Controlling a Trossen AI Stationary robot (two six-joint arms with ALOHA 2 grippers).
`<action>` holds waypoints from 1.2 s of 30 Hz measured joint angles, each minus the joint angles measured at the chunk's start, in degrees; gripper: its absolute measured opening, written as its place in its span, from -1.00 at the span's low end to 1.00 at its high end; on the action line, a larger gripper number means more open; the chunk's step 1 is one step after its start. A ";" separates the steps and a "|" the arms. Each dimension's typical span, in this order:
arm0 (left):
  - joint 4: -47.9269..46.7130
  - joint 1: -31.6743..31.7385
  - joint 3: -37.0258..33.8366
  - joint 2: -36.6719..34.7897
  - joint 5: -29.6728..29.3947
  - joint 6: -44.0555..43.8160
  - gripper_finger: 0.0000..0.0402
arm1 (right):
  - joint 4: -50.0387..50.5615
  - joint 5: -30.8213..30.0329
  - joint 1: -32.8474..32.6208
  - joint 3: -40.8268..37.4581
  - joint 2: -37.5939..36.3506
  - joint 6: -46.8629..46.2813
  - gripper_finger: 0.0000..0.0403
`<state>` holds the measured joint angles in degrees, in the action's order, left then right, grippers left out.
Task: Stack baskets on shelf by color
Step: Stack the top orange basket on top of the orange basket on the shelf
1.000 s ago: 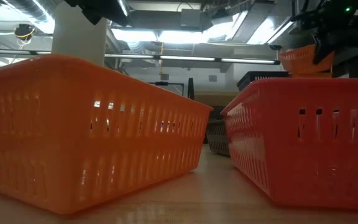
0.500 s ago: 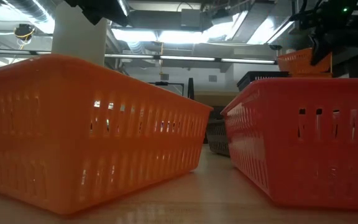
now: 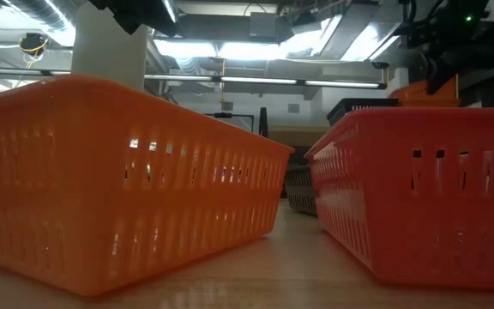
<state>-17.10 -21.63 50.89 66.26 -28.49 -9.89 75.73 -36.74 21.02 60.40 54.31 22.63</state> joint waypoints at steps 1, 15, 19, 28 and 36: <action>0.00 0.00 0.00 0.00 0.02 0.00 -0.80 | -0.05 -0.73 0.00 0.00 0.37 0.00 -0.59; 0.00 0.00 -0.07 0.00 0.02 0.00 -0.79 | -0.53 -3.16 -0.02 3.84 0.89 0.14 -0.48; 0.00 0.00 -0.07 0.00 0.02 -0.06 -0.80 | -0.28 -2.27 -0.02 7.17 0.86 0.03 -0.48; 0.00 0.00 -0.07 0.00 0.02 -0.20 -0.80 | 0.36 -0.86 -0.02 7.69 1.57 -2.00 -0.47; -0.02 0.00 -0.07 0.00 0.02 -0.20 -0.80 | 0.34 -2.62 -0.02 7.69 1.56 -1.07 -0.47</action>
<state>-17.12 -21.63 50.83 66.26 -28.47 -10.09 76.07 -39.35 20.99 68.10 55.88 21.55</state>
